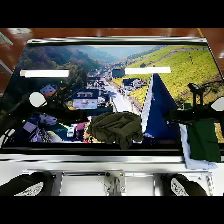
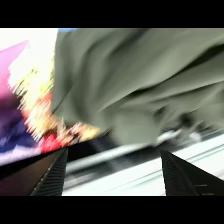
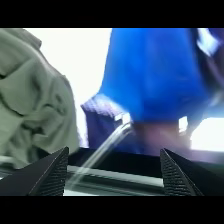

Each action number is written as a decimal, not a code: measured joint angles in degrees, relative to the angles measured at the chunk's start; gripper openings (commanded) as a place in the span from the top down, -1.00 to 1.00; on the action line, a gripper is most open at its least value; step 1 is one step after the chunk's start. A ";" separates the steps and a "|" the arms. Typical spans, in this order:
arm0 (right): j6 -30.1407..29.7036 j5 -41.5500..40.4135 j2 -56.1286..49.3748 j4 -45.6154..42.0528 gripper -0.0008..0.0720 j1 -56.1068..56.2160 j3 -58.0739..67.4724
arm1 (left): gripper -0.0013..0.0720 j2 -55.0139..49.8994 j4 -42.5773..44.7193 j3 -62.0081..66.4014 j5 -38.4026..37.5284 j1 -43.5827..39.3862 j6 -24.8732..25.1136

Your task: Fold the shirts.

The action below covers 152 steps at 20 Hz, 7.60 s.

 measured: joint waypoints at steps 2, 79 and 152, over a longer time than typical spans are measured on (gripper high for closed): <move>-1.16 -0.28 -4.15 4.63 -0.91 0.00 -0.15 | -0.98 0.39 -2.91 -5.73 1.75 0.90 0.33; 7.69 -3.93 -19.87 -3.17 -0.60 8.33 19.08 | -0.99 -9.86 9.29 12.46 -7.72 16.46 1.05; 5.95 -4.37 -23.37 -8.87 0.83 7.37 62.10 | 0.85 22.08 1.77 3.26 -1.05 25.92 10.54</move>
